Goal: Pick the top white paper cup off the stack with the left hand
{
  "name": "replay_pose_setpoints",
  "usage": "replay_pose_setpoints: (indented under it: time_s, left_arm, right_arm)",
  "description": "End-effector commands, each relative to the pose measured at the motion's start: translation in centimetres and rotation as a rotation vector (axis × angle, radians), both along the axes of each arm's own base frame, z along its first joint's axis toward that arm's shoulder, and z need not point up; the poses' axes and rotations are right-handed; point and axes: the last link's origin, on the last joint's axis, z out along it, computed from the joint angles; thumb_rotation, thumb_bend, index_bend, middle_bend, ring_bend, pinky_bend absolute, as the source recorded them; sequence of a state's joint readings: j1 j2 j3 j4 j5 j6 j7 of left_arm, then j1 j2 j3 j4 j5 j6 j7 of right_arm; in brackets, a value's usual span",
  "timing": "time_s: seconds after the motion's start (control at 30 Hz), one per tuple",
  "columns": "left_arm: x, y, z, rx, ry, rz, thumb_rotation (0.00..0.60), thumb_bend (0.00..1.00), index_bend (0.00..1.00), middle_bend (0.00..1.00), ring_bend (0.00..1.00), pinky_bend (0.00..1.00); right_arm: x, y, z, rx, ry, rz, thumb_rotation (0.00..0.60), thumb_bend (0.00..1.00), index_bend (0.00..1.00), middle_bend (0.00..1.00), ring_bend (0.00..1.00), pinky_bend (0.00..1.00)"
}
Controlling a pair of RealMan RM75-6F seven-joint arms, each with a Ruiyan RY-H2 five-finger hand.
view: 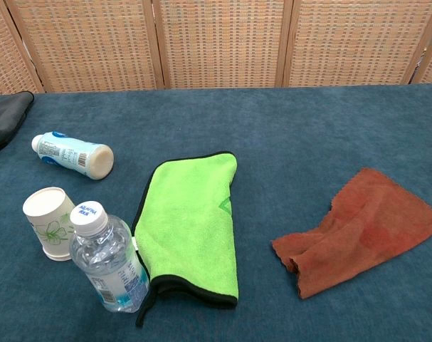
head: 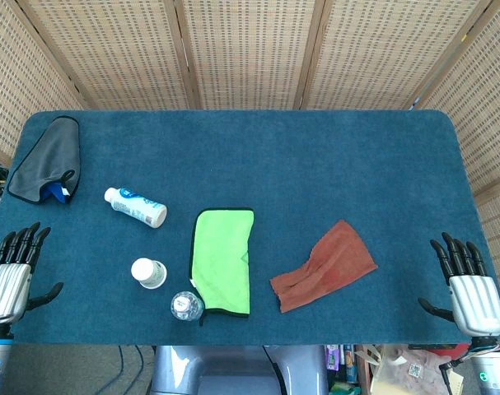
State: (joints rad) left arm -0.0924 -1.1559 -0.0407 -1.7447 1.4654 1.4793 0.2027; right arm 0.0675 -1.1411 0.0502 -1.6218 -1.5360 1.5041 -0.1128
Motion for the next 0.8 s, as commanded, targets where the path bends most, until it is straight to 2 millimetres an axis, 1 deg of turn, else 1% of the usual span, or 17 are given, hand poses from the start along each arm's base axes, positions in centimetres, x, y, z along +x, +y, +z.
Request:
replay_pose_setpoints:
  time_s: [0.03, 0.8]
  left_arm:
    - [0.01, 0.0, -0.03, -0.001, 0.0, 0.0, 0.6, 0.24, 0.0, 0.0, 0.0, 0.0]
    - [0.23, 0.08, -0.1, -0.002, -0.01, -0.011, 0.6, 0.24, 0.0, 0.0, 0.0, 0.0]
  right_arm:
    - [-0.02, -0.01, 0.0, 0.001, 0.001, -0.001, 0.6, 0.12, 0.0, 0.0, 0.0, 0.0]
    - [-0.11, 0.05, 0.05, 0.002, 0.004, -0.01, 0.6, 0.12, 0.0, 0.0, 0.0, 0.0]
